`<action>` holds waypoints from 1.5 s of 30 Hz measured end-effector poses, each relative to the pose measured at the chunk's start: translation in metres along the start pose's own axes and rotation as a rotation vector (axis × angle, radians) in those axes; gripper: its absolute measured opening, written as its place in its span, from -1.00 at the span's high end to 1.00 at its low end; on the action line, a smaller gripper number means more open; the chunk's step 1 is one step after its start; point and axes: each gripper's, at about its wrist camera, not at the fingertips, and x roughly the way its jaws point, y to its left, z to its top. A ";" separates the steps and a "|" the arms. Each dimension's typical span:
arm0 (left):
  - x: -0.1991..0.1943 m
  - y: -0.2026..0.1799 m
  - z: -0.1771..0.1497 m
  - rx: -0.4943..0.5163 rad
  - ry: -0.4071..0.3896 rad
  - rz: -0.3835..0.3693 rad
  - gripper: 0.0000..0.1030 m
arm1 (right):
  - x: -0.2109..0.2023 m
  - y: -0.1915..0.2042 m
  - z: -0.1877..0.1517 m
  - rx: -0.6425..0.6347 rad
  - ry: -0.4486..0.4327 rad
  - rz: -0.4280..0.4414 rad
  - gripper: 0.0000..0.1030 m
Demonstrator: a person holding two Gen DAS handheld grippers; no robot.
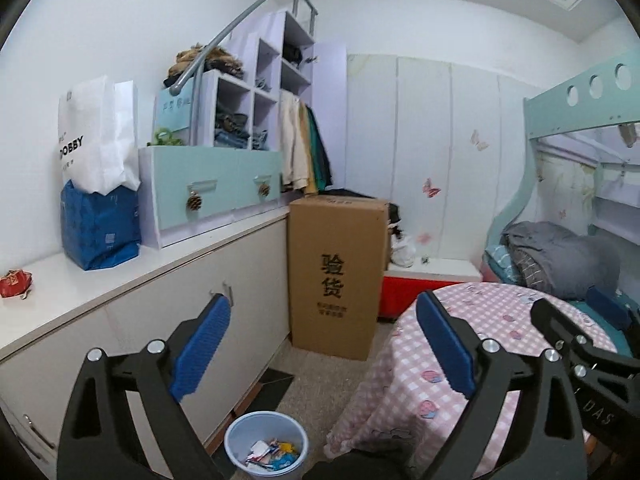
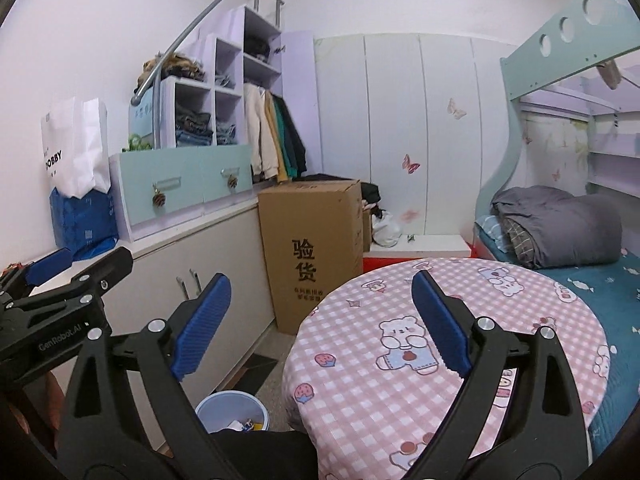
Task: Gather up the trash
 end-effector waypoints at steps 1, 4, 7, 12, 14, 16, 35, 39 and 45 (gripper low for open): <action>-0.003 -0.003 0.000 0.004 0.001 -0.019 -0.80 | -0.004 -0.001 0.000 -0.003 -0.005 -0.007 -0.75; -0.010 -0.009 -0.001 0.022 -0.002 -0.038 -0.80 | -0.011 -0.002 -0.003 -0.006 -0.016 -0.016 -0.76; -0.016 -0.016 -0.003 0.041 -0.007 -0.044 -0.83 | -0.015 -0.004 -0.004 -0.005 -0.022 -0.016 -0.76; -0.022 -0.020 -0.003 0.049 -0.018 -0.036 -0.84 | -0.020 -0.005 -0.004 -0.002 -0.031 -0.012 -0.76; -0.023 -0.020 -0.003 0.051 -0.021 -0.033 -0.84 | -0.023 -0.005 -0.005 -0.002 -0.033 -0.010 -0.77; -0.024 -0.020 -0.003 0.055 -0.023 -0.029 -0.84 | -0.025 -0.004 -0.004 -0.004 -0.036 -0.011 -0.77; -0.025 -0.018 -0.002 0.039 -0.010 -0.040 -0.84 | -0.029 0.002 -0.003 -0.018 -0.041 -0.017 -0.78; -0.025 -0.017 -0.002 0.038 -0.010 -0.038 -0.84 | -0.029 0.002 -0.003 -0.020 -0.041 -0.019 -0.78; -0.024 -0.016 -0.002 0.036 -0.012 -0.038 -0.84 | -0.029 0.004 -0.003 -0.020 -0.040 -0.021 -0.78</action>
